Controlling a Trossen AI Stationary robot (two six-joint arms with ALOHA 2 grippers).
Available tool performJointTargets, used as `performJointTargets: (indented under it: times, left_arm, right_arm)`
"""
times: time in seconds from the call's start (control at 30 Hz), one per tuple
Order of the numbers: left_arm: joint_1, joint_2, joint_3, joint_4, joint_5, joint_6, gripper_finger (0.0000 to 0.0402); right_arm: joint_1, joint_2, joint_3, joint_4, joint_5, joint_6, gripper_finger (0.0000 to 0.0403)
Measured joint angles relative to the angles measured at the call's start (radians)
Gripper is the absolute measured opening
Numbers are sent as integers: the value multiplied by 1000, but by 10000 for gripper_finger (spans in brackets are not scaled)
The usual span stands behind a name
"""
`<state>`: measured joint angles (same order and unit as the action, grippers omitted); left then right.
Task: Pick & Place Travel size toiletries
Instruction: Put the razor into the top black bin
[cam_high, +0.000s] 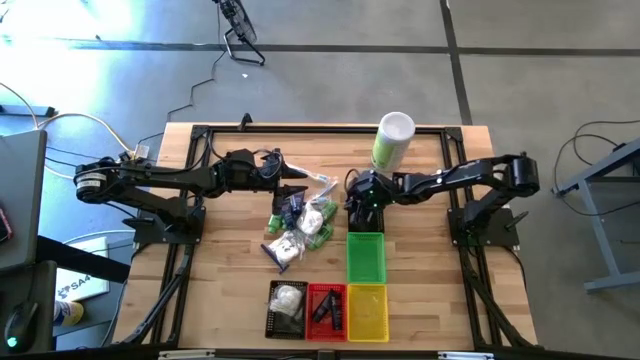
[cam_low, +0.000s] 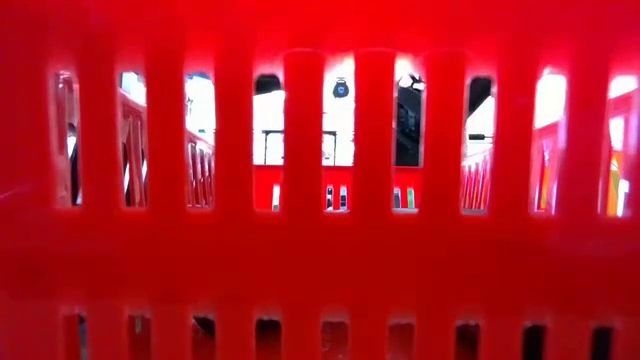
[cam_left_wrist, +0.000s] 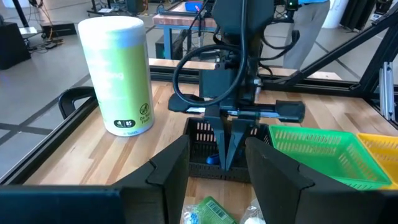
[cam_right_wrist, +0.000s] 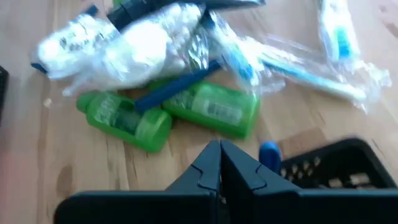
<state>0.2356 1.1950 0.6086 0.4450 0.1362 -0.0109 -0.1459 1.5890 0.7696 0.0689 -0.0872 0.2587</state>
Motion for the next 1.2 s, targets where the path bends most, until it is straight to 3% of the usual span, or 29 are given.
performJointTargets:
  times: [0.17, 0.63, 0.93, 1.2]
  left_arm:
    - [0, 0, 0, 0, 0, 0, 156]
    - [0, 0, 0, 0, 0, 3, 156]
    - [0, 0, 0, -6, -22, 3, 156]
    - [0, 0, 0, -146, -22, 3, 156]
  right_arm:
    - [-5, 5, 0, -1, 44, -2, 2]
    - [21, -6, 0, 1, 400, -47, 2]
    - [26, -91, -1, 4, 255, -53, 2]
    - [12, -254, 0, -43, 121, -78, 2]
